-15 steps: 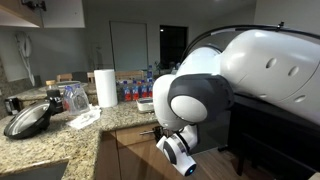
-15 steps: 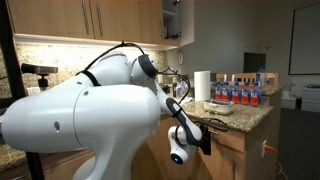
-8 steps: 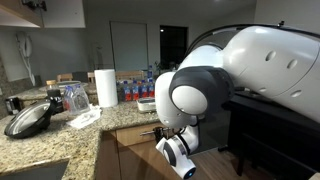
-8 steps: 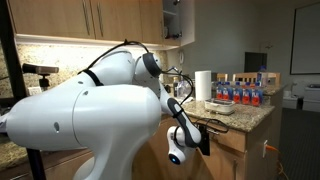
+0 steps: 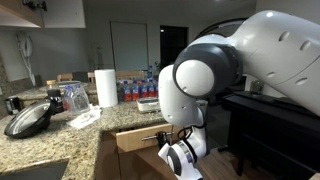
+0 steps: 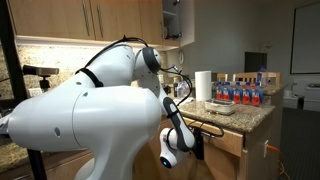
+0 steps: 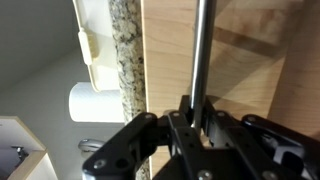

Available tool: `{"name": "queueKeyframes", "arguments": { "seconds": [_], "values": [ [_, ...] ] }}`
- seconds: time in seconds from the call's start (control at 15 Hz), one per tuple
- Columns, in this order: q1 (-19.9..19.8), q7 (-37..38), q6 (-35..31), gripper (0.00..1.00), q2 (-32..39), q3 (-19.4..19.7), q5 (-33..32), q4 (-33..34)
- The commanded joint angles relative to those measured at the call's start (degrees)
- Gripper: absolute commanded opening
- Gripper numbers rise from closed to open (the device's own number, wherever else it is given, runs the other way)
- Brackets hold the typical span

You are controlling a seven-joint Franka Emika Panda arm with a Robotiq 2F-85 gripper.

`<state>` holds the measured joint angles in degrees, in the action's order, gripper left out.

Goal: Open the drawer

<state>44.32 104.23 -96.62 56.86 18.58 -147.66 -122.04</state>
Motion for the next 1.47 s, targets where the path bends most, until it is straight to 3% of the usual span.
{"name": "queueKeyframes", "arguments": {
  "seconds": [0.0,0.13,0.2,0.33,0.6,0.93,1.13,1.4],
  "values": [
    [-7.7,-8.7,5.9,0.08,-5.4,-13.5,-4.1,-8.4],
    [-12.8,-11.6,8.5,0.06,-6.4,-19.0,-3.7,-10.3],
    [-15.0,-13.0,9.5,0.39,-6.7,-21.4,-3.3,-10.9],
    [-19.0,-16.0,10.2,0.4,-7.6,-25.8,-2.7,-11.6],
    [-22.6,-22.8,7.0,0.65,-8.3,-32.9,-1.0,-11.0],
    [-25.0,-28.1,2.2,0.96,-9.5,-37.5,0.8,-11.5],
    [-26.8,-32.5,-2.1,1.0,-11.5,-39.6,4.4,-12.3],
    [-28.9,-42.2,-11.1,1.0,-16.5,-44.4,16.9,-15.0]
  ]
}}
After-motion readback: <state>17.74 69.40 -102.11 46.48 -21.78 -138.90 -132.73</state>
